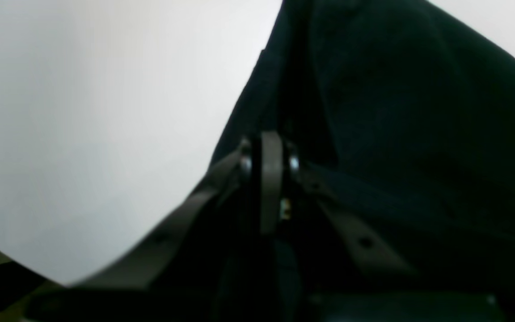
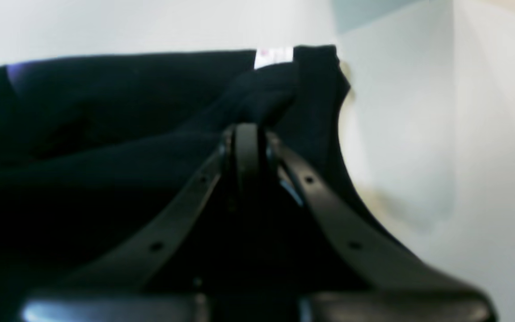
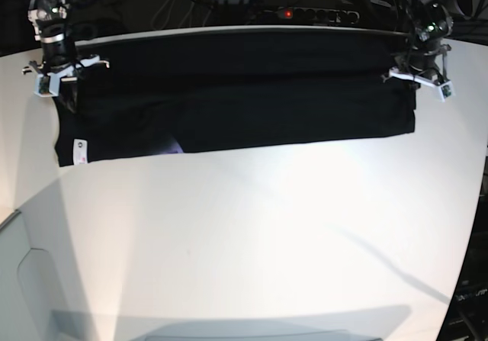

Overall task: Fold the T-shirt properly
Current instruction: 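Hold the strip ends with both grippers and straighten it, then grasp the strip end with the left gripper and fold it toward the right gripper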

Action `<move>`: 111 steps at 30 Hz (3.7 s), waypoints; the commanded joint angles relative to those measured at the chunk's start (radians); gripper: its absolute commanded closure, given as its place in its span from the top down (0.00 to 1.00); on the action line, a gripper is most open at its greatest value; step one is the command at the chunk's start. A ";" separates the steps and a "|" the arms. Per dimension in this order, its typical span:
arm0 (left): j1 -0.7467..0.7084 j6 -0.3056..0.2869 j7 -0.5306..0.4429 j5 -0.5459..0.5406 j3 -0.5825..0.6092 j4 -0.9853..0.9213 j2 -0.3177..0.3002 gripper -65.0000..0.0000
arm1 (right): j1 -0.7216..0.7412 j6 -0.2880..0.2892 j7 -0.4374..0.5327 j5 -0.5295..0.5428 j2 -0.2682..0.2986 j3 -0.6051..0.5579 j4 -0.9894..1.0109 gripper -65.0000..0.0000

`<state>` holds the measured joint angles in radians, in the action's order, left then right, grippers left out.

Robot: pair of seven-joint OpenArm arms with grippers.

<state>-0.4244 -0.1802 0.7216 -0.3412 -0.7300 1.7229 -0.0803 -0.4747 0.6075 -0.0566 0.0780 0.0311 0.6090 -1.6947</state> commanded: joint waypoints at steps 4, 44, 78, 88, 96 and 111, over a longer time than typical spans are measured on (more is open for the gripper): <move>-0.015 0.005 -0.021 0.000 -0.004 0.016 -0.009 0.00 | 0.032 0.012 0.027 -0.045 0.020 0.009 0.040 0.07; -0.136 0.005 -0.013 -0.115 -0.043 0.223 0.023 0.53 | -0.028 0.012 0.027 -0.063 -0.058 -0.103 -0.055 0.39; -0.070 0.005 -0.013 -0.175 -0.036 -0.077 -0.052 0.53 | -0.023 0.012 0.027 -0.063 -0.055 -0.105 0.011 0.39; -0.069 0.005 -0.018 -0.184 -0.036 -0.105 -0.052 0.26 | -0.025 0.012 0.027 -0.063 -0.055 -0.105 0.011 0.39; -0.044 0.005 -0.012 -0.184 -0.036 -0.130 -0.049 0.00 | -0.025 0.012 0.027 -0.063 -0.055 -0.105 0.006 0.39; -0.103 0.005 -0.012 -0.177 -0.033 0.265 0.073 0.00 | -0.009 0.012 0.027 -0.063 -0.055 -0.103 0.002 0.39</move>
<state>-0.5194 -0.1791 0.7265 -0.5167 -0.7593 1.9717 -0.0013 -0.4793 0.6067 -0.0570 -0.0006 -0.0307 0.5007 -1.6722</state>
